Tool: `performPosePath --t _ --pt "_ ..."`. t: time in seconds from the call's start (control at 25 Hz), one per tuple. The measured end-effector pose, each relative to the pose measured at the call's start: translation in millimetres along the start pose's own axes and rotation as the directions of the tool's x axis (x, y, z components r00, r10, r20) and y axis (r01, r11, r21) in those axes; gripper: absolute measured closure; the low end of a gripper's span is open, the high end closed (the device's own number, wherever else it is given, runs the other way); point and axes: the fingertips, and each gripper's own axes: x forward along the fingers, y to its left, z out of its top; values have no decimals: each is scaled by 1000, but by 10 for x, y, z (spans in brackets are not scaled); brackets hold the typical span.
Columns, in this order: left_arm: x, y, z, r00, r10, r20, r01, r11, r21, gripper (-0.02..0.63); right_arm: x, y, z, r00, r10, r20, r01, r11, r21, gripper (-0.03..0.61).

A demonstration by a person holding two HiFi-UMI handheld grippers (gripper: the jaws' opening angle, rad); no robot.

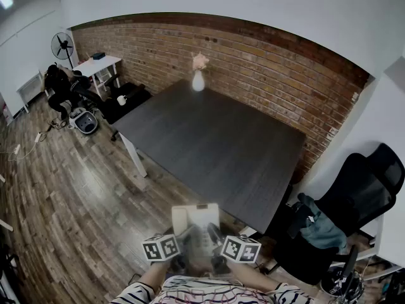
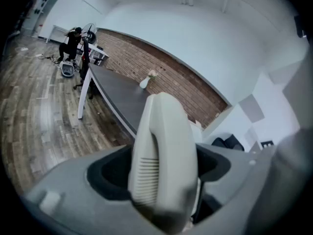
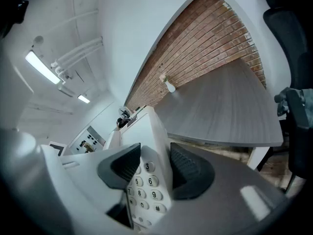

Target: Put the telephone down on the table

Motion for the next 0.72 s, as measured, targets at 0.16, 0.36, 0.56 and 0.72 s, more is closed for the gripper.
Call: performPosePath --t 0.16,0.36,0.56,0.72 --pt "-41 52 45 1000 -2 3 2 1000 8 241 52 59 -16 1000 6 9 -6 1000 28 387" --pt "-36 240 197 1000 2 5 -2 1000 -5 239 284 160 3 1000 6 1 -6 999 32 385" --pt "38 466 548 1000 -10 -2 10 1000 1 239 633 308 145 1000 -9 10 9 999 36 385" --pt "145 683 889 999 -31 -15 31 999 9 239 983 430 287 999 -26 30 24 999 47 385"
